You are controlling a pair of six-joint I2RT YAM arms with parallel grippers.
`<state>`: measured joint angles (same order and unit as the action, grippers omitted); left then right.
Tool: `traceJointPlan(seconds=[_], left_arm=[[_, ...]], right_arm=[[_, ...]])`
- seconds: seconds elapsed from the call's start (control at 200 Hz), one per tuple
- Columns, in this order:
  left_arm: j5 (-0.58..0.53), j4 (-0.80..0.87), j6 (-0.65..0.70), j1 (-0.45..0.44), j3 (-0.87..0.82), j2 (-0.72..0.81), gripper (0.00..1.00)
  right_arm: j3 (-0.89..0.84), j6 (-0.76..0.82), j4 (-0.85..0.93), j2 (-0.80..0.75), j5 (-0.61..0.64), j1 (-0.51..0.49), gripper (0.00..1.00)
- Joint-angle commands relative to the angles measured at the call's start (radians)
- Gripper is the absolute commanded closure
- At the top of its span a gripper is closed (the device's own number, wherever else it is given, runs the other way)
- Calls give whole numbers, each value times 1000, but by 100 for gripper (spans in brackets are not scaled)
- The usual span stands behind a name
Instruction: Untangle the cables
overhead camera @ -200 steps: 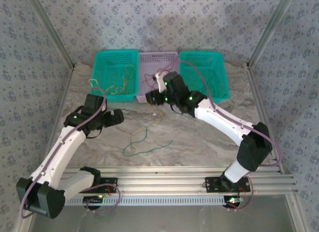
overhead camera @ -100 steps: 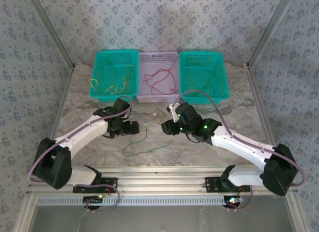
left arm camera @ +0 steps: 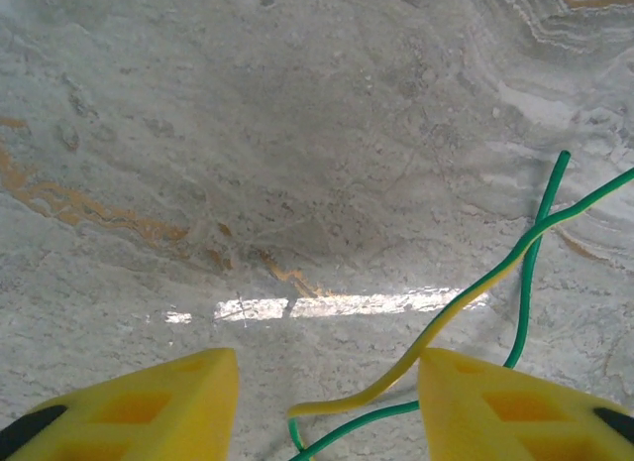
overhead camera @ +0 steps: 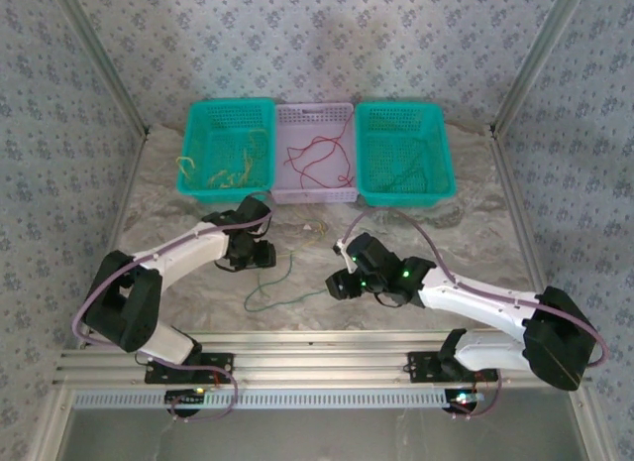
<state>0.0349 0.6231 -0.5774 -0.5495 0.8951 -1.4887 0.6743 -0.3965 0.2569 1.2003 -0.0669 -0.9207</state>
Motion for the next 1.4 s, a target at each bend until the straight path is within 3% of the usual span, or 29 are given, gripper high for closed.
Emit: traceJointPlan(seconds=[0.0,0.225,0.525,0.74,0.909,1.009,1.184,1.394], left_arm=[[19,-10,3,-13,34,-5,51],[15,20,-15,-51,34,58,26],[18,-20,-5,-73,-23,30,35],[-26,-6,31,-73,-4,-21,35],[-9,-20,34,-78,10,-54,71],[-11,-27,32,-81,17,-59,76],[-22,-7,33,-82,36,-45,100],[-28,44,36,-91,75,31,100]], right_arm=[[-6,-23,-3,-16,3,-9,49],[-12,-24,-11,-18,-8,-24,48],[-19,-28,-27,-16,-6,-29,49],[-23,-31,-22,-37,2,-37,49],[-32,-40,-39,-36,4,-40,48],[-33,-39,-36,-32,12,-41,48],[-43,-50,-30,-33,46,-40,46],[-67,-91,-54,-39,67,-29,39]])
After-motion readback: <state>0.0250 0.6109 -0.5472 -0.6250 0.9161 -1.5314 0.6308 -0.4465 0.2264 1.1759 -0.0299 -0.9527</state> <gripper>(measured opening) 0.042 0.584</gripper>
